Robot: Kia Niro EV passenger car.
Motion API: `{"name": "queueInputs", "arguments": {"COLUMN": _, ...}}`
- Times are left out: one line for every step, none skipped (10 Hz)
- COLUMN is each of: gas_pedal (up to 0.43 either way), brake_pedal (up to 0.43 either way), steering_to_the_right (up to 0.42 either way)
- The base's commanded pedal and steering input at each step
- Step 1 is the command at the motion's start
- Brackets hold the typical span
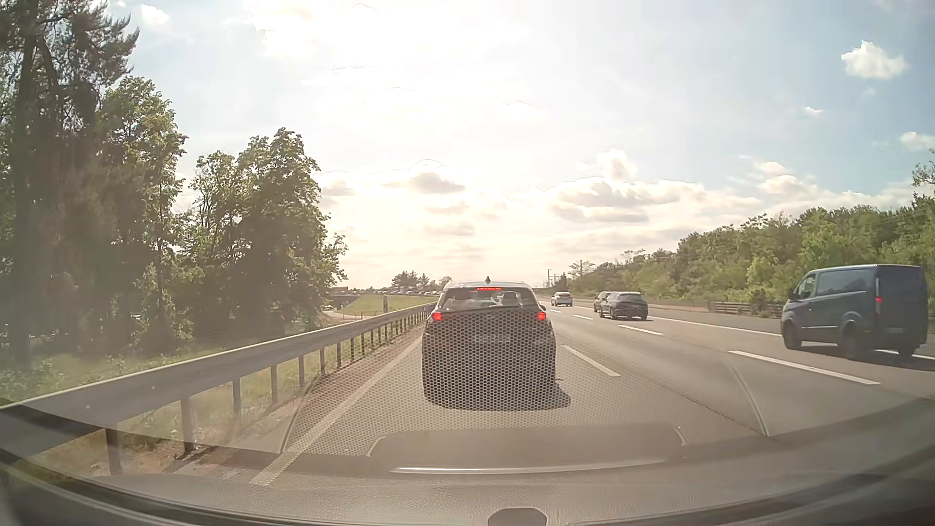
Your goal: Follow the waypoints while adhering to traffic rules and regulations
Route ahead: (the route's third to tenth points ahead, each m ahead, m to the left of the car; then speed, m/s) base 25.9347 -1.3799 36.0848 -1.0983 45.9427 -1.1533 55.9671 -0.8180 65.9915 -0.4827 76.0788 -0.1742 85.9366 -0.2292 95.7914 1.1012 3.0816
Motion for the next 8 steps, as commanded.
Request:
{"name": "queueInputs", "arguments": {"gas_pedal": 0.0, "brake_pedal": 0.012, "steering_to_the_right": 0.017}}
{"name": "queueInputs", "arguments": {"gas_pedal": 0.0, "brake_pedal": 0.012, "steering_to_the_right": 0.017}}
{"name": "queueInputs", "arguments": {"gas_pedal": 0.0, "brake_pedal": 0.024, "steering_to_the_right": 0.016}}
{"name": "queueInputs", "arguments": {"gas_pedal": 0.0, "brake_pedal": 0.079, "steering_to_the_right": 0.014}}
{"name": "queueInputs", "arguments": {"gas_pedal": 0.0, "brake_pedal": 0.116, "steering_to_the_right": 0.011}}
{"name": "queueInputs", "arguments": {"gas_pedal": 0.0, "brake_pedal": 0.128, "steering_to_the_right": 0.009}}
{"name": "queueInputs", "arguments": {"gas_pedal": 0.0, "brake_pedal": 0.14, "steering_to_the_right": 0.009}}
{"name": "queueInputs", "arguments": {"gas_pedal": 0.0, "brake_pedal": 0.171, "steering_to_the_right": 0.008}}
